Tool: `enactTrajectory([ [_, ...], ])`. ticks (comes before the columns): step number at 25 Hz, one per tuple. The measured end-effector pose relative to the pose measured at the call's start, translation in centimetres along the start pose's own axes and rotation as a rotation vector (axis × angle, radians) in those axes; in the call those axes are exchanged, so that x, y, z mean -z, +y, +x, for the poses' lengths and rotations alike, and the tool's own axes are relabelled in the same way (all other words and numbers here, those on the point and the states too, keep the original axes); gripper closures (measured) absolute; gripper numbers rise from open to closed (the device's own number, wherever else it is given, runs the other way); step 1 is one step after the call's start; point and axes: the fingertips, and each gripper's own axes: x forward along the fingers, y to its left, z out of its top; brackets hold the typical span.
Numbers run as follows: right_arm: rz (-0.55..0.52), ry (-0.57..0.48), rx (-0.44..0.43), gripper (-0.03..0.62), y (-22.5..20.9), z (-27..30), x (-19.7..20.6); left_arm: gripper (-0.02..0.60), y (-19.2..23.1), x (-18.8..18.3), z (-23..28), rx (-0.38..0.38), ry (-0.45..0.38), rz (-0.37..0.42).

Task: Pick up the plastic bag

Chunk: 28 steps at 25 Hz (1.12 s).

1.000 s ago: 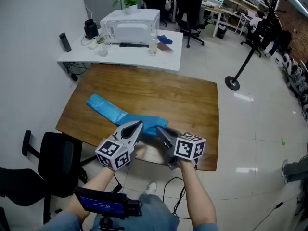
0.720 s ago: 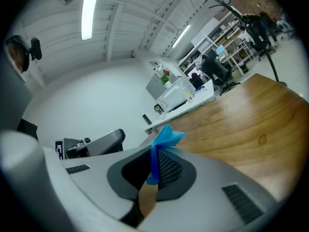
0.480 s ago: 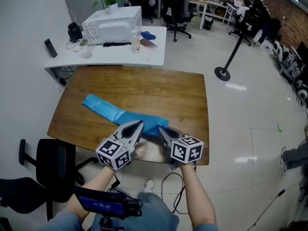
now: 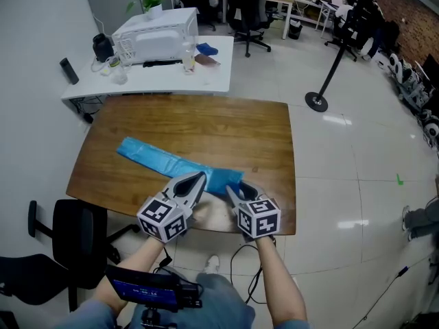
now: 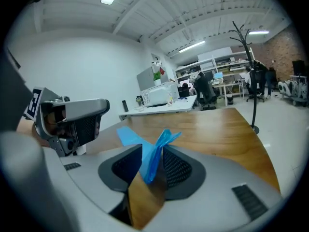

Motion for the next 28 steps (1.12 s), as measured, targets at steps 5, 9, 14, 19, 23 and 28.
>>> enactTrajectory([
  [5,-0.028,-0.007,0.054,0.424,-1.1,-0.4,0.1,0.578,-0.4,0.0,0.3,0.002,0.005,0.003],
  [9,-0.056,-0.037,0.122,0.410,-2.3,-1.0,-0.5,0.578,-0.5,0.2,0.5,0.003,0.015,0.006],
  [14,-0.060,-0.070,0.129,0.410,-2.3,-1.2,-0.7,0.578,-0.6,0.2,0.6,0.003,0.024,0.021],
  [19,-0.050,-0.085,0.102,0.410,-1.0,-0.5,-0.9,0.578,-0.2,0.2,0.4,0.000,0.039,0.033],
  [23,-0.074,-0.097,0.071,0.419,0.7,0.2,-1.3,0.575,0.9,0.4,0.0,-0.011,0.052,0.031],
  [28,-0.072,-0.095,0.076,0.560,1.9,2.1,-1.0,0.571,4.2,1.3,-0.7,-0.047,0.085,0.050],
])
